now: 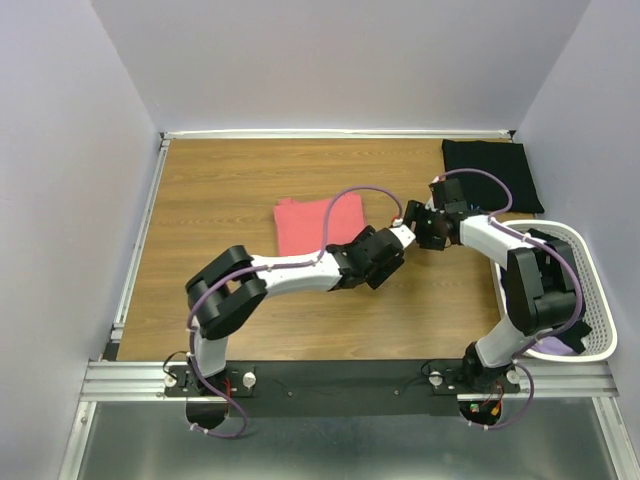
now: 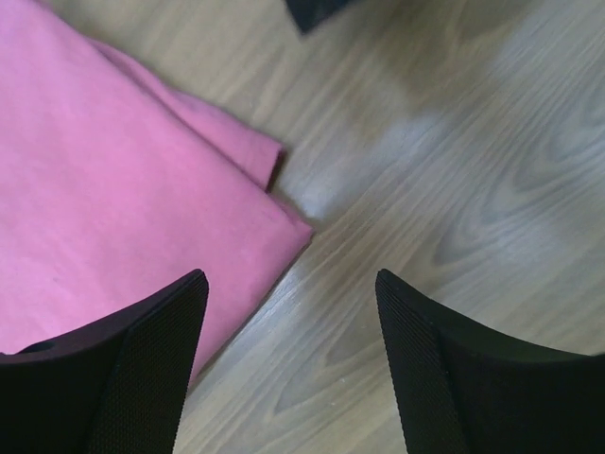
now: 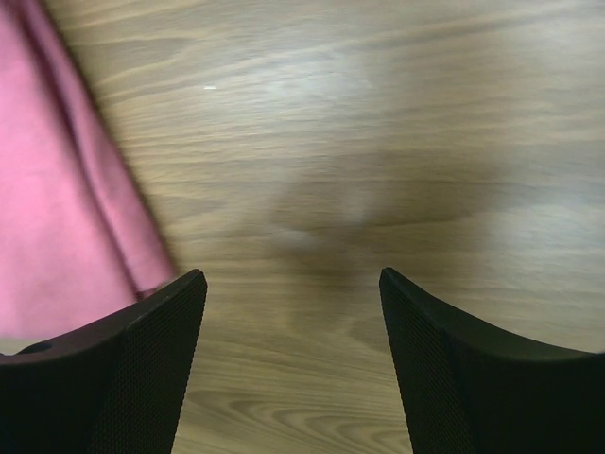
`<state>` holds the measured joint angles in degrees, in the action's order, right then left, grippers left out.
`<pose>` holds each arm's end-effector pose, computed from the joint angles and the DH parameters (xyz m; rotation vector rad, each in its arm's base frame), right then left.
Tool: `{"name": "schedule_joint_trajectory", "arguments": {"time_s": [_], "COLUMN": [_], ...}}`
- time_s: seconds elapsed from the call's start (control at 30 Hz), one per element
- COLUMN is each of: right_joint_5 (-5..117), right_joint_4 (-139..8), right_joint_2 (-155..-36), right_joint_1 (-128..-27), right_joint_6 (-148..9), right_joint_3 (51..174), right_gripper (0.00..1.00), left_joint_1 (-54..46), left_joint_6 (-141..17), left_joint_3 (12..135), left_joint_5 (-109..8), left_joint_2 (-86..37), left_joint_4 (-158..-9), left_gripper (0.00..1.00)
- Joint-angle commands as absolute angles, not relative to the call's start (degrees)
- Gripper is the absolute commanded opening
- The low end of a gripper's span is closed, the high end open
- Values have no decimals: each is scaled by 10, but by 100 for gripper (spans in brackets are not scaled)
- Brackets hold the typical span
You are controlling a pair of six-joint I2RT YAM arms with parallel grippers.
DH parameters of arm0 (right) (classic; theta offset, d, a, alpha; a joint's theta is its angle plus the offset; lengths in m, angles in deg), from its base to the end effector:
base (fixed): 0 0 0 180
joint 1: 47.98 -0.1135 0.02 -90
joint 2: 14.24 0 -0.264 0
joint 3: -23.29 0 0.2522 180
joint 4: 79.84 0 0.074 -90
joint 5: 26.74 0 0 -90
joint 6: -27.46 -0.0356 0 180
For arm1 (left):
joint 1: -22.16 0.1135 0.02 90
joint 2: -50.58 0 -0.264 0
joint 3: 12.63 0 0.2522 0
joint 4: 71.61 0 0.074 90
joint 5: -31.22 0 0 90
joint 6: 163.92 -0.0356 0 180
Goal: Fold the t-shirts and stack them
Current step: Neatly place the folded tshirt to the corner
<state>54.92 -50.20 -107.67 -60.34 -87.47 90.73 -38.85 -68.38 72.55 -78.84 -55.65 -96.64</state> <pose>0.3155 0.0744 0.1764 0.2250 2.5757 0.4341 0.2063 -0.3472 0.1990 0.9309 2.1251 -0.1698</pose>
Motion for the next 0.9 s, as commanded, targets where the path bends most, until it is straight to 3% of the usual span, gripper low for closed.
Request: {"name": "schedule_joint_trajectory", "arguments": {"time_s": [0.0, 0.3, 0.47, 0.7, 0.8, 0.87], "right_joint_5": [572, 552, 539, 514, 482, 456], "right_joint_4": [-486, -488, -489, -492, -498, -503], "right_joint_2": [-1057, -1062, -1064, -1071, -1080, -1085], "right_joint_1": [-586, -584, -584, -584, -584, -584], "right_joint_6": [-874, -874, -876, -882, -891, -905], "right_joint_3": [894, 890, 889, 892, 897, 898], "right_gripper": [82, 82, 82, 81, 81, 81], "left_joint_1": [-396, -395, -395, -394, -389, -386], "left_joint_6": [-708, -716, -709, -701, -697, -697], "left_joint_3": [754, 778, 791, 784, 773, 759], "left_joint_5": [-818, -818, -840, -846, -852, -853], "left_joint_2": [-587, -638, -666, -655, -639, -615], "left_joint_4": [-994, -994, -1004, -1004, -996, -986], "left_gripper": [76, 68, 58, 35, 17, 14]}}
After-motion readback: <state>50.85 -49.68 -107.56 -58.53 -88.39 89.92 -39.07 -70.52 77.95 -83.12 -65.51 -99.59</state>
